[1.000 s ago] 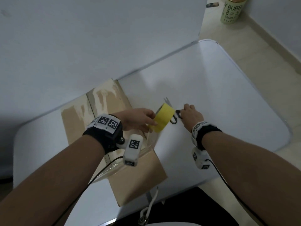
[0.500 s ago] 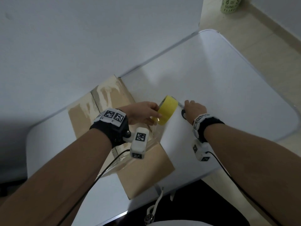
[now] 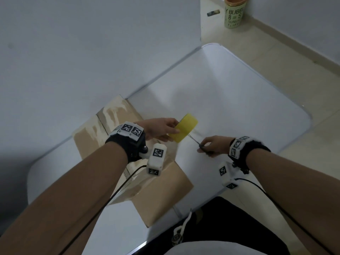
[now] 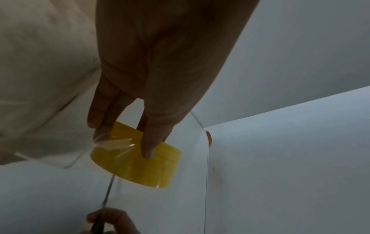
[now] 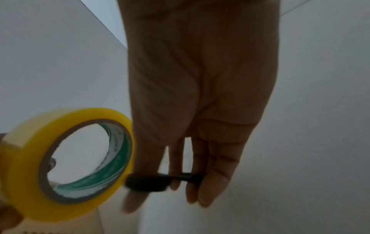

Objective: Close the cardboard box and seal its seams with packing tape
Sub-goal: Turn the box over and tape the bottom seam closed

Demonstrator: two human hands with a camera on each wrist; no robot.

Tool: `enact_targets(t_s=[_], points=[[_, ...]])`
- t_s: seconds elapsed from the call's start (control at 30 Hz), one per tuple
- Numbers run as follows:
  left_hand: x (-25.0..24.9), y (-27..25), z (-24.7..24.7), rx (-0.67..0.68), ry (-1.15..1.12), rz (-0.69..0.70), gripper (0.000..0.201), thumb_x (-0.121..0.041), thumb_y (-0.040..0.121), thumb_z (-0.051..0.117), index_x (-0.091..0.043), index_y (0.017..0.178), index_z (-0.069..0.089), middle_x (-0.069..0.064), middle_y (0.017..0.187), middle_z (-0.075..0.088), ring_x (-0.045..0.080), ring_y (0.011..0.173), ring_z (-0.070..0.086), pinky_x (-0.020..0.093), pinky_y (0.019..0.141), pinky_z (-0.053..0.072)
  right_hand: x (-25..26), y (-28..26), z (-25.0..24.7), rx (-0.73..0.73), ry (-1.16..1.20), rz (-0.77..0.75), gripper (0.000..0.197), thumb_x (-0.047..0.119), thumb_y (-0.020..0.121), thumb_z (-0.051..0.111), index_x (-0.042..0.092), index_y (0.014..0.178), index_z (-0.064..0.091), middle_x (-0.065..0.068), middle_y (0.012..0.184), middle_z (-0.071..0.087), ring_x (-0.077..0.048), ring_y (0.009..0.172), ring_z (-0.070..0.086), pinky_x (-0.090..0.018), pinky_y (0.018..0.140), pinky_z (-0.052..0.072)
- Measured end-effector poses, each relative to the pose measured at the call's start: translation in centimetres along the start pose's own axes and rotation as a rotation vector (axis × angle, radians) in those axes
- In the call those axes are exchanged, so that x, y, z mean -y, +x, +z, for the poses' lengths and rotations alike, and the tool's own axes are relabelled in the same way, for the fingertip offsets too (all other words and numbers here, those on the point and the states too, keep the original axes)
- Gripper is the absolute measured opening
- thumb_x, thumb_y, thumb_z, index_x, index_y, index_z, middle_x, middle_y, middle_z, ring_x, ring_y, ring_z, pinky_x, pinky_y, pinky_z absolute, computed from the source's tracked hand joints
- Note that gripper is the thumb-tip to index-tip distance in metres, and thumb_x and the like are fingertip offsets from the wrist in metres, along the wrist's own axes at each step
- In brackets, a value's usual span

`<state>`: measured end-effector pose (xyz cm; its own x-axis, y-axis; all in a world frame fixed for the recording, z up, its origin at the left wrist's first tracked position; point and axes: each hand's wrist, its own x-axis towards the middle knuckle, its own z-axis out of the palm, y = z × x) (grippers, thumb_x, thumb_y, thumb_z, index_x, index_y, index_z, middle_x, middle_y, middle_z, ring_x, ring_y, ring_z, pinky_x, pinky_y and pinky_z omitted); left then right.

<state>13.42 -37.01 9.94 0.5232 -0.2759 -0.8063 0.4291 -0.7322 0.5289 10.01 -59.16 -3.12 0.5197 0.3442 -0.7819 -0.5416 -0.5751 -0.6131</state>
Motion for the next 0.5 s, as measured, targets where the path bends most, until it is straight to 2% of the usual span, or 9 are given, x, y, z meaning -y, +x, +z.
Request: enact_targets(t_s=[0.07, 0.13, 0.17, 0.33, 0.5], points=[[-0.2, -0.1, 0.3, -0.013, 0.016, 0.006, 0.018, -0.019, 0.098, 0.054, -0.017, 0.116, 0.054, 0.001, 0.108, 0.060, 0.020, 0.090, 0.064, 0.027, 0.073, 0.049, -0.9, -1.2, 0.9, 0.117, 0.049, 0.003, 0.019, 0.025, 0.088, 0.068, 0.014, 0.101, 0.060, -0.009, 0.085, 0.062, -0.014, 0.067, 0.055, -0.022, 0.064, 0.048], [-0.4, -0.1, 0.7, -0.022, 0.038, 0.021, 0.015, -0.014, 0.098, 0.053, -0.015, 0.113, 0.054, 0.002, 0.102, 0.061, 0.019, 0.087, 0.063, 0.031, 0.079, 0.048, -1.8, -2.2, 1.8, 0.212, 0.092, 0.002, 0.010, 0.019, 0.092, 0.063, 0.014, 0.099, 0.058, -0.010, 0.095, 0.060, -0.013, 0.072, 0.053, -0.022, 0.068, 0.046], [-0.5, 0.0, 0.9, -0.026, 0.047, 0.028, 0.014, -0.013, 0.098, 0.053, -0.014, 0.111, 0.055, 0.003, 0.098, 0.062, 0.019, 0.087, 0.062, 0.033, 0.082, 0.047, -2.1, -2.6, 2.2, 0.240, 0.111, -0.001, 0.010, 0.017, 0.092, 0.063, 0.014, 0.100, 0.058, -0.009, 0.093, 0.059, -0.014, 0.074, 0.053, -0.022, 0.069, 0.046], [-0.8, 0.1, 1.4, -0.040, 0.075, 0.048, 0.011, -0.010, 0.097, 0.053, -0.014, 0.107, 0.057, 0.005, 0.095, 0.064, 0.019, 0.086, 0.062, 0.039, 0.096, 0.046, -1.6, -3.7, 4.5, 0.275, 0.194, -0.079, 0.020, 0.021, 0.094, 0.060, 0.014, 0.113, 0.061, -0.006, 0.087, 0.059, -0.020, 0.089, 0.051, -0.024, 0.078, 0.048], [-0.5, 0.2, 1.5, -0.050, 0.075, 0.059, 0.013, -0.012, 0.096, 0.055, -0.016, 0.108, 0.058, 0.002, 0.097, 0.066, 0.020, 0.092, 0.063, 0.043, 0.104, 0.044, -0.2, -3.9, 6.1, 0.255, 0.185, -0.169, 0.019, 0.010, 0.096, 0.051, 0.020, 0.104, 0.065, -0.006, 0.101, 0.061, -0.015, 0.087, 0.054, -0.022, 0.077, 0.049]])
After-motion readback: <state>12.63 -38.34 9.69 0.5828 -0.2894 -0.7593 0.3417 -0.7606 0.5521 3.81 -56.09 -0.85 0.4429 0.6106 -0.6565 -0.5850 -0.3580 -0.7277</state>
